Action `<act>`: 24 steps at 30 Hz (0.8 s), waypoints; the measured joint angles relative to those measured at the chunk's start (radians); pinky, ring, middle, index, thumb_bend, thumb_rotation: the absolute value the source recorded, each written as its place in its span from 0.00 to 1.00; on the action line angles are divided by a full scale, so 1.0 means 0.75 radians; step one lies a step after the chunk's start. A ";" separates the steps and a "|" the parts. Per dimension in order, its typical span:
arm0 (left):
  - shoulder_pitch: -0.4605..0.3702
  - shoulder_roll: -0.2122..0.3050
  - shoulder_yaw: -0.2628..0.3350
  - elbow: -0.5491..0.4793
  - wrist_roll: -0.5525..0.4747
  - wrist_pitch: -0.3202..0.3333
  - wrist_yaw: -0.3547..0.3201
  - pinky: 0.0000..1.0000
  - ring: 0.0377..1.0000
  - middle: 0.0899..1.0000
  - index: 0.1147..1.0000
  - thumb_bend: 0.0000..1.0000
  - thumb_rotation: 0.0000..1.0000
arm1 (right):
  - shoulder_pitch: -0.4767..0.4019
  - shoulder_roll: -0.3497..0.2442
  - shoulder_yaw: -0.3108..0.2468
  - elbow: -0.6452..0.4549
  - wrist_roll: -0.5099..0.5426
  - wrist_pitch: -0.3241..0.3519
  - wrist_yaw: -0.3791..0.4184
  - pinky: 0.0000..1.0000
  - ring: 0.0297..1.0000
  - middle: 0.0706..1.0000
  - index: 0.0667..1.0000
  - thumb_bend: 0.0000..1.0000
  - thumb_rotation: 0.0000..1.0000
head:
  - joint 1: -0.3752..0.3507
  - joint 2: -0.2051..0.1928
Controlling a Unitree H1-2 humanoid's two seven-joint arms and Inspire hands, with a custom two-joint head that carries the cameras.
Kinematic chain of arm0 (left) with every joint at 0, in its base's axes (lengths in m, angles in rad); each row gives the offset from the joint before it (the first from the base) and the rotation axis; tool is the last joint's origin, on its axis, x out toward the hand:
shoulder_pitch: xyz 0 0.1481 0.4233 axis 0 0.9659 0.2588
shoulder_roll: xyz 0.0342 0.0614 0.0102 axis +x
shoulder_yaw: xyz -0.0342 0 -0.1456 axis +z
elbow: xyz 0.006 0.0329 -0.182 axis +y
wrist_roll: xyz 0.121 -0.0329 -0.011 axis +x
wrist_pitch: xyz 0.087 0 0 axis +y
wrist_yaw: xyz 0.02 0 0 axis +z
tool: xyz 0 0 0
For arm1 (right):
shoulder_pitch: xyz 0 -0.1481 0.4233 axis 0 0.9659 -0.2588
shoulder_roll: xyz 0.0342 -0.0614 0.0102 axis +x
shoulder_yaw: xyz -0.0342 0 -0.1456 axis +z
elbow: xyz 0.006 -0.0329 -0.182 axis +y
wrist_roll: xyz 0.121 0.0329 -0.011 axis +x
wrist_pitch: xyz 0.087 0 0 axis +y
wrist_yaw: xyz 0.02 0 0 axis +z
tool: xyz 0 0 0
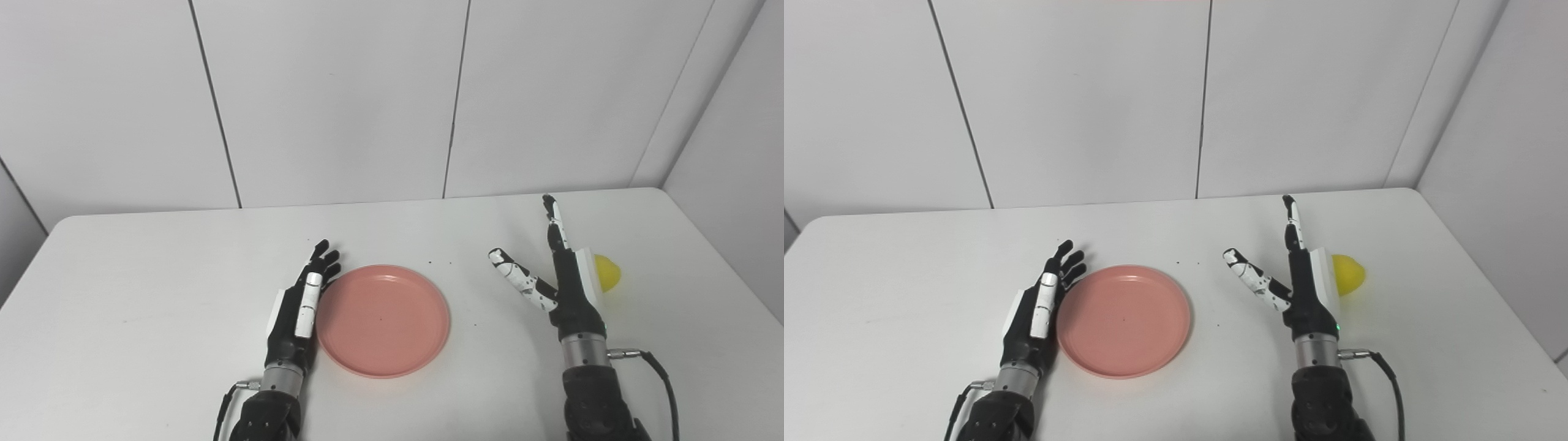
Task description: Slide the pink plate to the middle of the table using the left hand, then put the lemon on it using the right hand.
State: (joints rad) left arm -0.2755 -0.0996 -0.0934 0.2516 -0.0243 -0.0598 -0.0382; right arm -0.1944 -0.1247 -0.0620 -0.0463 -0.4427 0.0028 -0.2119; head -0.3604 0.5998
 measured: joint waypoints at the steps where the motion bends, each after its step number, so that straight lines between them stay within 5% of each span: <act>1: 0.000 0.000 0.001 0.000 -0.001 0.000 -0.002 0.91 0.92 0.92 0.92 0.64 1.00 | 0.003 -0.008 -0.006 -0.001 -0.019 0.015 -0.001 0.92 0.96 0.98 0.97 0.81 0.54 | -0.012 0.000; 24: -0.008 0.046 0.040 0.004 -0.117 0.000 -0.084 0.95 0.95 0.95 0.94 0.66 1.00 | -0.031 -0.149 -0.061 0.007 -0.284 0.335 0.001 0.83 0.92 0.93 0.94 0.89 0.45 | -0.227 -0.018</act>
State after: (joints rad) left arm -0.2816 -0.0649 -0.0637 0.2543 -0.1123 -0.0596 -0.1014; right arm -0.2177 -0.2367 -0.1076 -0.0411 -0.6560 0.2540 -0.2110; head -0.5307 0.5860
